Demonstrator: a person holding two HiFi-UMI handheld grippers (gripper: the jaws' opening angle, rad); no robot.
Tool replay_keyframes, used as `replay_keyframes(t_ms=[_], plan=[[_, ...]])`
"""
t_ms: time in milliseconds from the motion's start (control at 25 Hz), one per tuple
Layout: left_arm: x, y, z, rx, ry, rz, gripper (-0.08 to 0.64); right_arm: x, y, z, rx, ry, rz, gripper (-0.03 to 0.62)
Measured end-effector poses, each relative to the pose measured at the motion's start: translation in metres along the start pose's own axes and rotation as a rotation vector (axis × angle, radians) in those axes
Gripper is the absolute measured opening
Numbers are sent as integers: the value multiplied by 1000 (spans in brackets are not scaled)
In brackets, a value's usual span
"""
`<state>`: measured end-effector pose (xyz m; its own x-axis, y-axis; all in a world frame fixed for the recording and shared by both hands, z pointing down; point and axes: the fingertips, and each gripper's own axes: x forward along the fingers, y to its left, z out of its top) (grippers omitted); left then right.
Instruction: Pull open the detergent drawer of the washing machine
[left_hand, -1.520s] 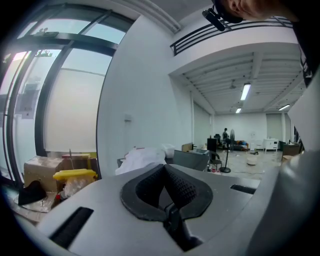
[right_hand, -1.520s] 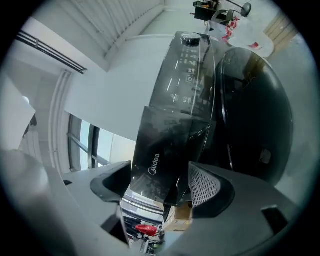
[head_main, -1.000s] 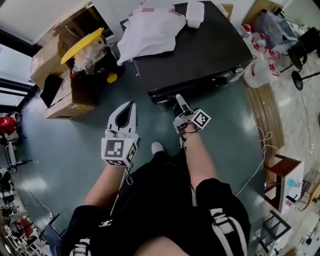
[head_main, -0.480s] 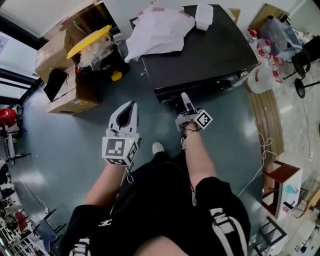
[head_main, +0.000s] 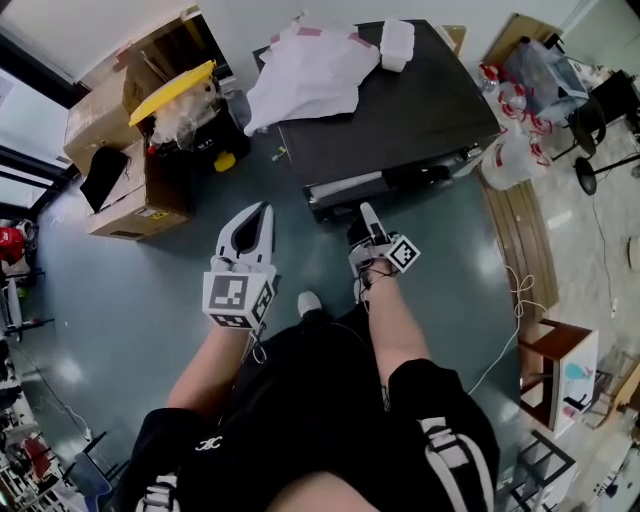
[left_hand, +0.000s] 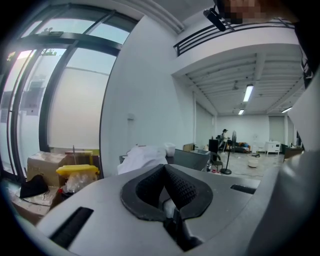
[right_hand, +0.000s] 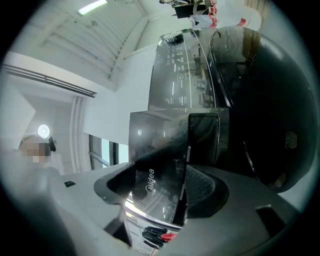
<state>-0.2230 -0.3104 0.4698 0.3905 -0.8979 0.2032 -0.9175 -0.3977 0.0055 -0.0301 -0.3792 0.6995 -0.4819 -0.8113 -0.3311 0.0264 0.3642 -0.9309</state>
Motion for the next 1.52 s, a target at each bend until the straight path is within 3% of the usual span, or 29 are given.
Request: replay_keyframes(t_ms=[680,1120,1520], plan=[[-15,-12,3,4,-21,-40,2,-51,20,-6,1,16,-4,299],[-16,-41,6,2,-3,-30,2,-79,32,-9,16,52,-12,299],[-62,-49,5,0,-14,20,2,-104,37,-13,20,31,-39,299]])
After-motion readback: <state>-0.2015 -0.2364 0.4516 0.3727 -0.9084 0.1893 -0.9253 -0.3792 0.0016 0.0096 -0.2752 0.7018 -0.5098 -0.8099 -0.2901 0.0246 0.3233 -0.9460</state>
